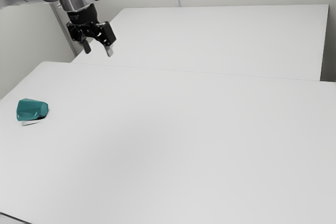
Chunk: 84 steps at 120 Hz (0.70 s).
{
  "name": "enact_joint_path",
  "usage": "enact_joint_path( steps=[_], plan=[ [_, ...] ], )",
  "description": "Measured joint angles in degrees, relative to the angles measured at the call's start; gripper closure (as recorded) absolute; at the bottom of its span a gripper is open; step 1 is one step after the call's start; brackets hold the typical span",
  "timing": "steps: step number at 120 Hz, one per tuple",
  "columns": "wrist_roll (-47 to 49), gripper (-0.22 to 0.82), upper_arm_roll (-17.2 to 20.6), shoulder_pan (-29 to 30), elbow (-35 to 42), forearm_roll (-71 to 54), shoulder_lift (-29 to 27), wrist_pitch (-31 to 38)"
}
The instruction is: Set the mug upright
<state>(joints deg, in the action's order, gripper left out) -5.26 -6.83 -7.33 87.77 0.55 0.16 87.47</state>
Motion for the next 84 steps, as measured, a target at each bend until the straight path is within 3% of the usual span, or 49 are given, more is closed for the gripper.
enact_joint_path(
  steps=[48, 69, 84],
  plan=[
    [-0.1, 0.02, -0.1, 1.7, 0.0, 0.0, -0.1, -0.1],
    [-0.3, 0.02, -4.6, -1.3, -0.6, -0.1, 1.4, -0.6],
    [-0.4, 0.02, -5.1, 2.3, -0.7, -0.2, 1.7, -0.8]
  ],
)
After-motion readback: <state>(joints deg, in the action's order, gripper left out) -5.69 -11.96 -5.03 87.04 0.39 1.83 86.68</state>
